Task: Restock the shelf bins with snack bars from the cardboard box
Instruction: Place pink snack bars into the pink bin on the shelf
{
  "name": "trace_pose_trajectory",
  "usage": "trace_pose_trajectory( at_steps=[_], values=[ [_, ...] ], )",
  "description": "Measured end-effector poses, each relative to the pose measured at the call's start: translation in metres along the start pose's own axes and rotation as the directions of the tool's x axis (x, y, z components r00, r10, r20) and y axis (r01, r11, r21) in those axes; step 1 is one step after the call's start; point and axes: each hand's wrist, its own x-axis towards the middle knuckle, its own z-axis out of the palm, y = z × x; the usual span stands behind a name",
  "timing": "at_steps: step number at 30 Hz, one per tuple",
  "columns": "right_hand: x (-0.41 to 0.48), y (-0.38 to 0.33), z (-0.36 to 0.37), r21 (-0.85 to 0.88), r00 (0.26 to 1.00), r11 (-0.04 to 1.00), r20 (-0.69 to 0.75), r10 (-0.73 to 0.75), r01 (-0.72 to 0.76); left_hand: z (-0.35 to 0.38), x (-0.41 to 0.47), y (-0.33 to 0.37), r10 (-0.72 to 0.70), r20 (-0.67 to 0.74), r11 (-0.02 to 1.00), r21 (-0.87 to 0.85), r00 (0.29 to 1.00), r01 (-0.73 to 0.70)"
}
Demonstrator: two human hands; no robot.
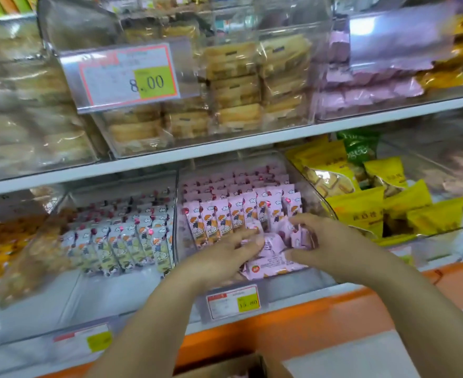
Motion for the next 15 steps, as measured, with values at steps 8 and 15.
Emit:
trace_pose_trajectory(
  at_steps=[8, 15],
  values=[
    [0.005, 0.009, -0.002, 0.054, 0.993, 0.998, -0.115, -0.005, 0.011, -0.002, 0.003, -0.002, 0.020, -0.061, 0.983, 0.183, 0.998, -0.008],
    [0.003, 0.017, -0.002, 0.064, 0.984, 0.997, -0.176, -0.040, 0.052, -0.003, 0.015, -0.004, 0.023, -0.210, 0.969, 0.243, 0.977, 0.030]
  ],
)
